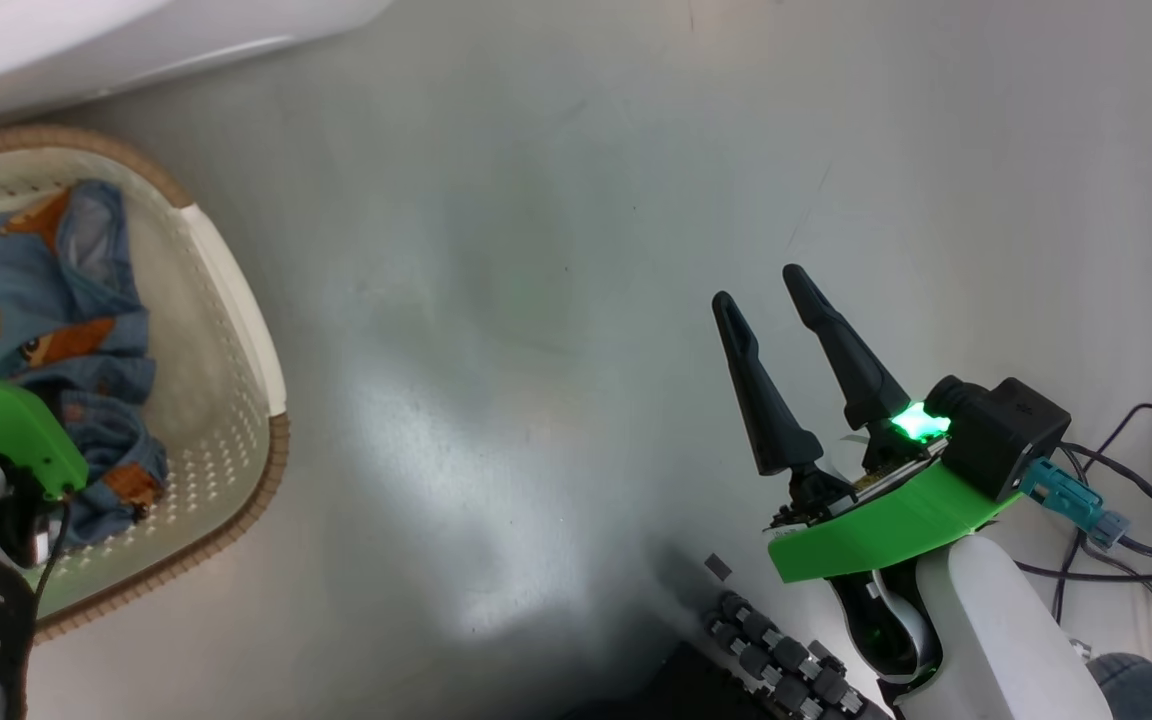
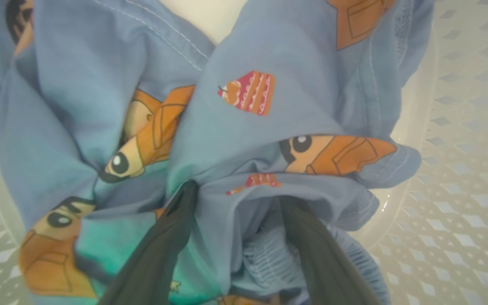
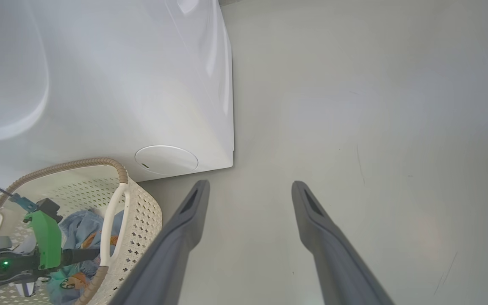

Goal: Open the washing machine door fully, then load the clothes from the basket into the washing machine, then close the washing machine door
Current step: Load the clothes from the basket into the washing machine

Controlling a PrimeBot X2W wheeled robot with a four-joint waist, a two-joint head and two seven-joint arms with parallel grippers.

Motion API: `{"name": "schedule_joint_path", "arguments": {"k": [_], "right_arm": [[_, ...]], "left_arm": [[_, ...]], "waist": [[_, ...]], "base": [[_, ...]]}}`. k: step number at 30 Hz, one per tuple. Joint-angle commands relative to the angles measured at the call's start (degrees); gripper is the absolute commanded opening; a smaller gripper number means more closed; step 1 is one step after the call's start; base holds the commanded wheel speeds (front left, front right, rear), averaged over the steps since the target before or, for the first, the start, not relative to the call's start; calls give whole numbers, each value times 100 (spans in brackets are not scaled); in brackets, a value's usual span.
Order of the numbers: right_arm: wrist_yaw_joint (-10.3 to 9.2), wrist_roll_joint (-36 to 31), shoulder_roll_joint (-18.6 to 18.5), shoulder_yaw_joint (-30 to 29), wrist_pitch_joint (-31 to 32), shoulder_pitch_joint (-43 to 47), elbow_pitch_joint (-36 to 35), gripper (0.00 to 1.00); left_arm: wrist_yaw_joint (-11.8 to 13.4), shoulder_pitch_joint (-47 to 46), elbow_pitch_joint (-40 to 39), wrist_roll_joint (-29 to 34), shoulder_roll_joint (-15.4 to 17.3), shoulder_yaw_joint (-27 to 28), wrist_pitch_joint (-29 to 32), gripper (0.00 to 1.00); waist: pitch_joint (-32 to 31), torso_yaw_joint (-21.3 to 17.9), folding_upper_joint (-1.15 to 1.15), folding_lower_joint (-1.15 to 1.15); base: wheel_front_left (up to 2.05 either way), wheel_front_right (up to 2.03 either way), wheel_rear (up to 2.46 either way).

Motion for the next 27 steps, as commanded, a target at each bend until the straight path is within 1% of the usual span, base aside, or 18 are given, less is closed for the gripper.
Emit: {"name": "schedule_joint_path", "arguments": {"k": [1, 20, 21, 23, 24, 25, 26, 27], "right_arm": [[9, 55, -10, 84, -68, 99, -121, 100], [9, 2, -10, 17, -68, 24, -206, 100], [9, -2, -9, 11, -68, 24, -211, 100], [9, -12, -9, -2, -68, 28, -220, 100], [9, -18, -9, -9, -68, 29, -223, 100], [9, -24, -9, -13, -68, 29, -222, 100], [9, -28, -9, -15, -68, 26, -219, 100], [9, -31, -9, -15, -68, 21, -215, 100]], "left_arm": [[-10, 54, 2, -12, 215, 70, -69, 100], [-38, -314, 146, 3, 273, -101, -305, 100], [-41, -322, 155, 2, 268, -111, -319, 95], [-50, -338, 173, -7, 254, -124, -348, 81], [-57, -345, 183, -11, 247, -132, -356, 66], [-66, -352, 193, -16, 239, -139, -363, 55], [-74, -356, 203, -21, 232, -146, -374, 45], [-81, -357, 212, -27, 224, -152, -384, 33]], "waist": [[83, -39, 0, 0], [480, -83, 0, 0], [487, -78, 0, 0], [501, -66, 0, 0], [506, -61, 0, 0], [511, -56, 0, 0], [513, -52, 0, 0], [513, -50, 0, 0]], "base": [[0, 0, 0], [0, 0, 0], [0, 0, 0], [0, 0, 0], [0, 0, 0], [0, 0, 0], [0, 0, 0], [0, 0, 0]]}}
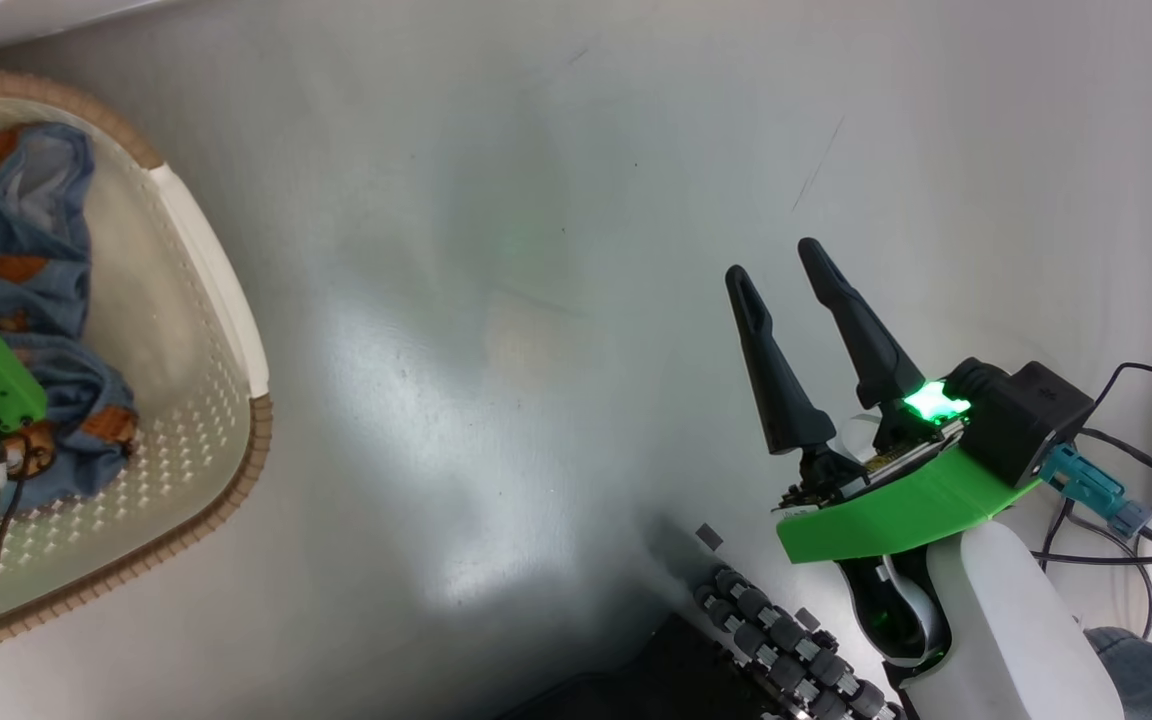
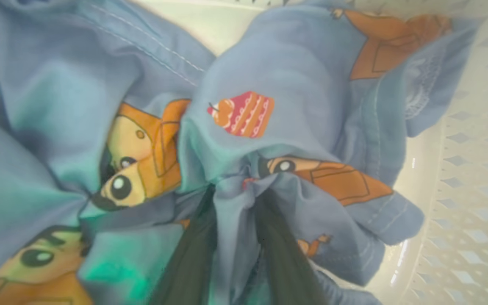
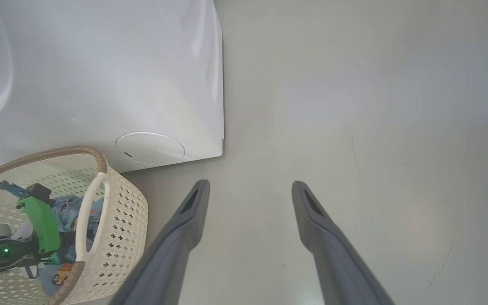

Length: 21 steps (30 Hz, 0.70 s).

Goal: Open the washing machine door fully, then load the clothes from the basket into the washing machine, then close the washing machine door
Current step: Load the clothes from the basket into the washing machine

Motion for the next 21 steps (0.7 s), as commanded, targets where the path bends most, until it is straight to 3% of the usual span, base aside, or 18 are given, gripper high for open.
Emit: {"name": "schedule_joint_path", "arguments": {"k": [1, 4, 5, 21], "right_arm": [[9, -27, -23, 95, -49, 121, -103, 100], [9, -21, -23, 104, -49, 94, -91, 100], [9, -20, -23, 102, -49, 90, -90, 100], [9, -7, -23, 46, -49, 125, -26, 100]], "left_arm": [[-39, 226, 95, -32, 95, 39, 57, 23], [-68, 231, 125, -50, 94, 23, 39, 2], [-80, 235, 134, -57, 95, 18, 33, 0], [-217, 576, 237, -250, -34, 21, -245, 0]], "waist": [[-3, 1, 0, 0], [-20, 4, 0, 0], [-30, 8, 0, 0], [-530, 197, 0, 0]], "base": [[0, 0, 0], [0, 0, 0], [0, 0, 0], [0, 0, 0]]}}
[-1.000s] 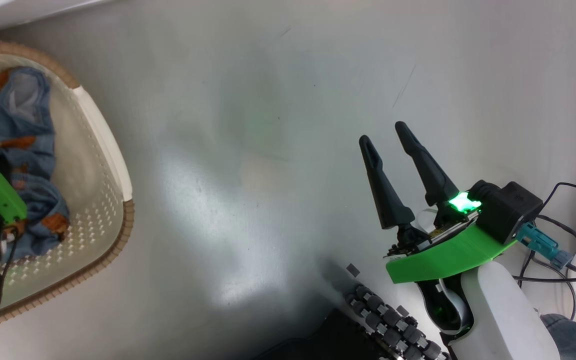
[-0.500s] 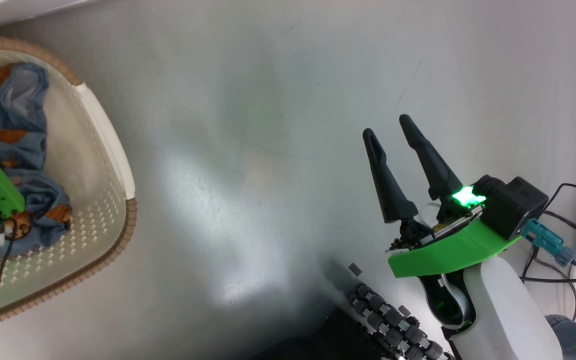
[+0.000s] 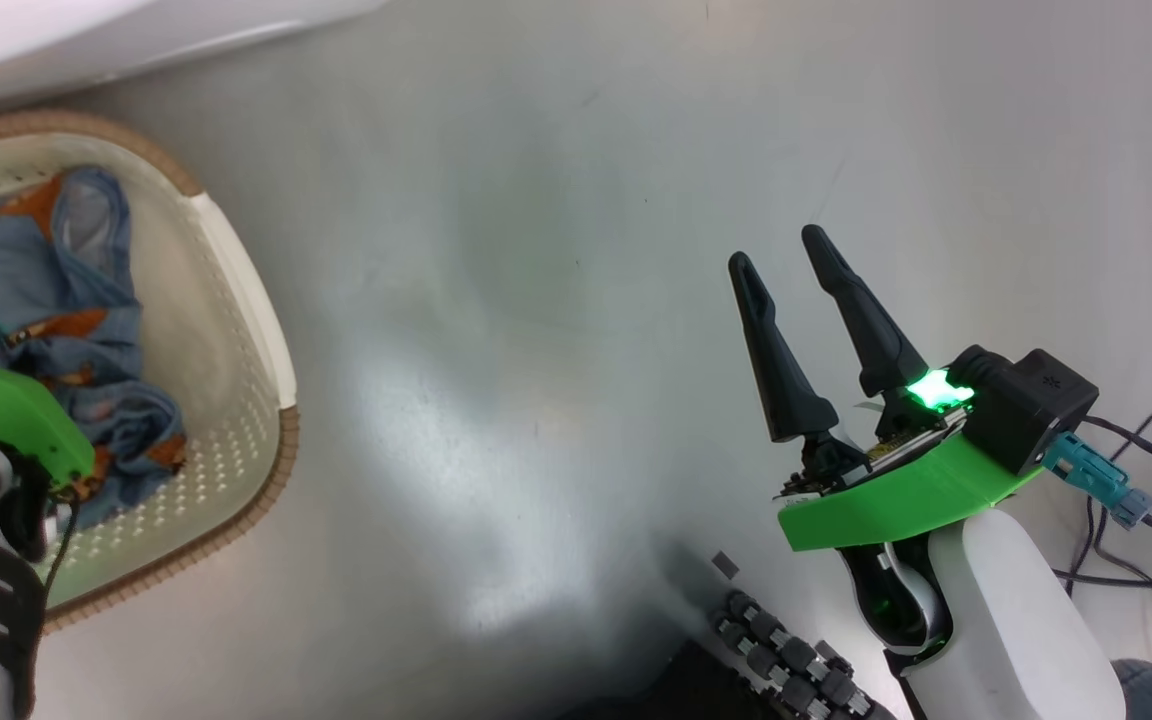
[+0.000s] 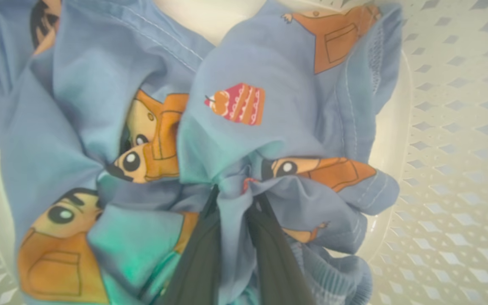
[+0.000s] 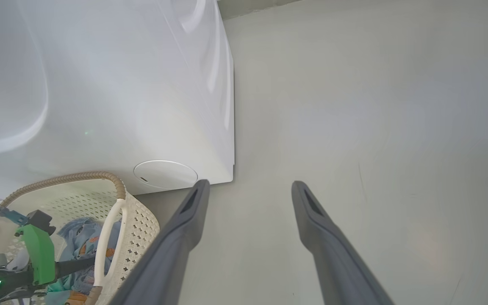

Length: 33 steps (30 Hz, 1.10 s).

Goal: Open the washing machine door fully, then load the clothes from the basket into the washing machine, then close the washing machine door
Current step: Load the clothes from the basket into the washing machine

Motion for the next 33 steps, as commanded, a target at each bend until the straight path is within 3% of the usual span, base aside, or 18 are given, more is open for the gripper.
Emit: {"name": "schedule_joint_path", "arguments": {"k": [1, 11, 22, 33], "right_arm": [[9, -9, -23, 65, -42, 243, -69, 100], [9, -85, -23, -56, -42, 368, -16, 100], [9, -260, -185, -281, -42, 711, 41, 100], [9, -305, -443, -456, -42, 1186, 57, 100]], "left_arm": [[-26, 346, 0, -60, 128, 106, -132, 0], [-167, 695, 9, -247, -80, 168, -527, 0], [-365, 1319, -127, -442, -638, 149, -1154, 0], [-449, 2197, -999, -574, -1018, 188, -1338, 0]], "waist": [[-206, 98, 0, 0], [-763, 315, 0, 0], [-1831, 808, 0, 0], [-2785, 1296, 0, 0]], "base": [[0, 0, 0], [0, 0, 0], [0, 0, 0], [0, 0, 0]]}}
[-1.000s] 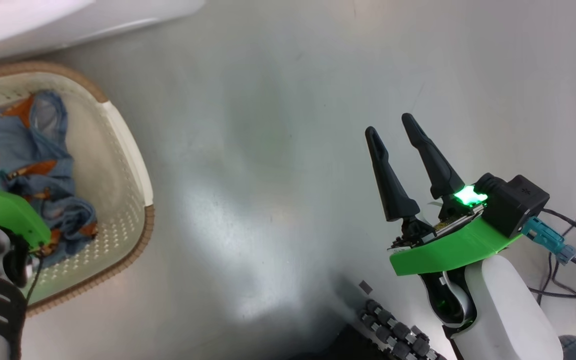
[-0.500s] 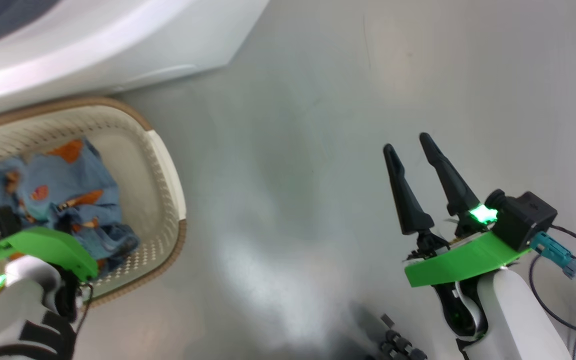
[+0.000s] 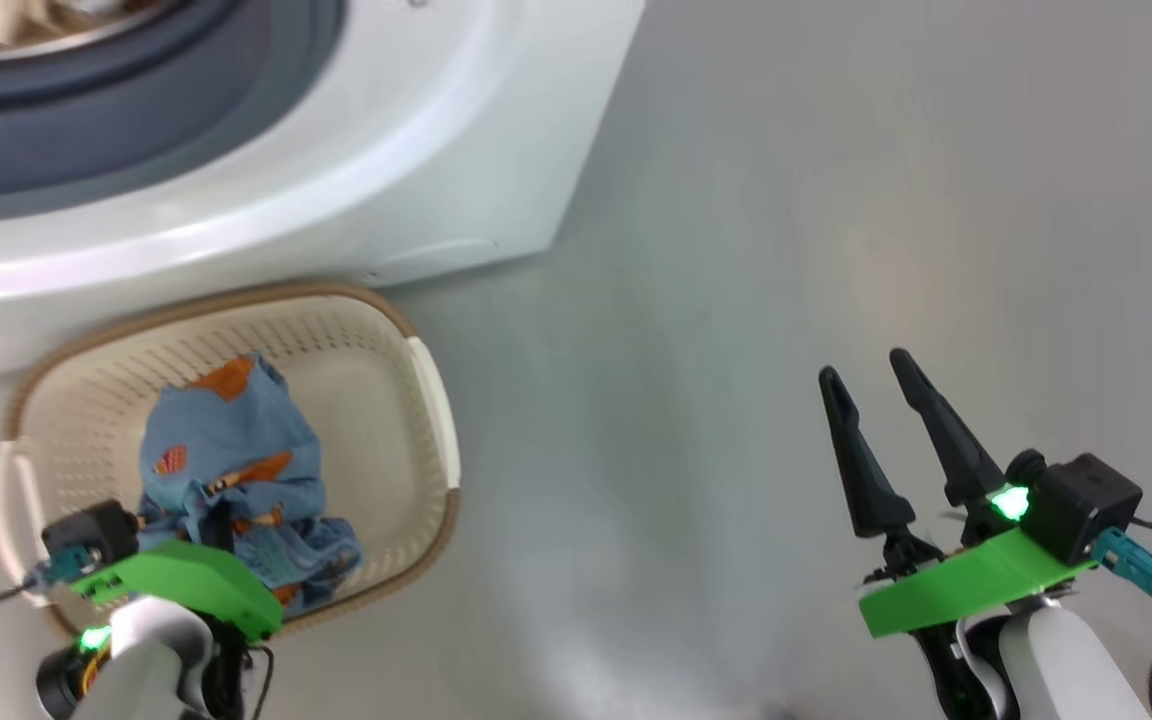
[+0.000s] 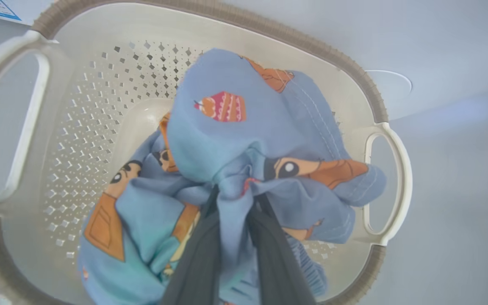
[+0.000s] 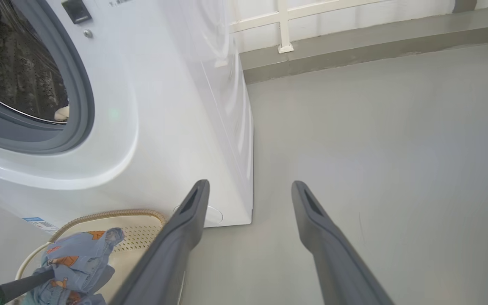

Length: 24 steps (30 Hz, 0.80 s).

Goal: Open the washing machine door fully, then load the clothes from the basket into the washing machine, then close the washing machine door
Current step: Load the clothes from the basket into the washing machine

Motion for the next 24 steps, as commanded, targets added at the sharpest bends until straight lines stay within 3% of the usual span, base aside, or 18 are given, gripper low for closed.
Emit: {"name": "schedule_joint_path", "arguments": {"k": [1, 15, 24], "right_arm": [[9, -39, -96, 97, -27, 220, -113, 100], [9, -59, -366, 73, -27, 955, 29, 100], [9, -55, -432, 96, -27, 1445, 51, 100]], "left_arm": [[-23, 325, -259, -18, 93, 145, -75, 0], [70, 2273, -2537, 329, -201, 581, -78, 0], [152, 3315, -3554, 479, -248, 621, -78, 0]], "waist": [[-535, 394, 0, 0], [-2033, 760, 0, 0], [-2740, 833, 0, 0]], "base": [[0, 0, 0], [0, 0, 0], [0, 0, 0]]}}
